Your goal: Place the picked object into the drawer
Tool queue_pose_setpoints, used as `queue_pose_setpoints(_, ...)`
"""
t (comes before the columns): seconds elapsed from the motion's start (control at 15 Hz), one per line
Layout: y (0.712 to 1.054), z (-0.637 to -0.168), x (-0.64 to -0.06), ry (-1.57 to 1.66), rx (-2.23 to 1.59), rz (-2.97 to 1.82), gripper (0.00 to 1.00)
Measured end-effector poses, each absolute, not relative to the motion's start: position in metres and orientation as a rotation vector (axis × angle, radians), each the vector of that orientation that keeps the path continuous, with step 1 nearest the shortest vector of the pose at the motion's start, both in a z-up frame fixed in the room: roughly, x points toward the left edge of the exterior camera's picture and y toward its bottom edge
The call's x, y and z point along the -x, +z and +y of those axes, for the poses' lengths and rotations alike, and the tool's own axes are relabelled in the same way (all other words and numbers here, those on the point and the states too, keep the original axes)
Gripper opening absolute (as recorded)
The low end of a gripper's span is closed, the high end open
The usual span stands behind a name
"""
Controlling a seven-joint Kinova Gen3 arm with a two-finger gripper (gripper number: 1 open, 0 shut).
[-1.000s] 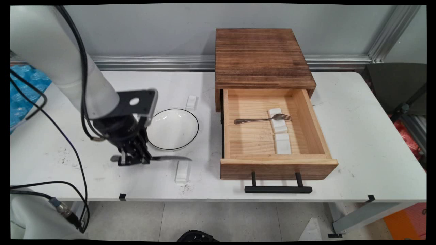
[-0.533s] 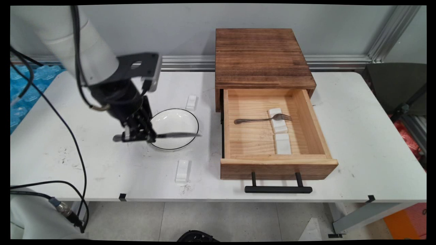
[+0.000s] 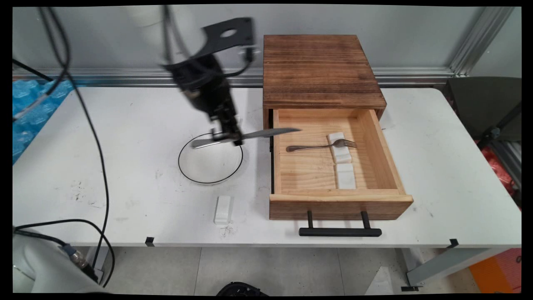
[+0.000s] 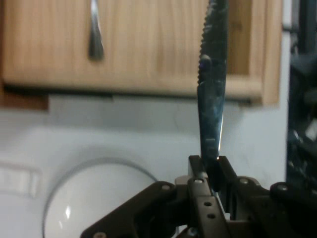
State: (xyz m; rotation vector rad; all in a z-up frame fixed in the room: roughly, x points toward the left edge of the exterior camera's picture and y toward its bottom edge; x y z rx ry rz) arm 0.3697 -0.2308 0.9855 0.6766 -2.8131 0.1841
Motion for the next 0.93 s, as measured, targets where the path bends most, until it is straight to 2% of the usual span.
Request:
queue_pose_setpoints(0.4, 0.971, -0.282, -0.308, 0.208, -0.645, -2.792, 0.0)
queue_pose_setpoints(0.93, 0.918, -0.331, -0.237, 0.18, -0.584, -2.815, 0.0)
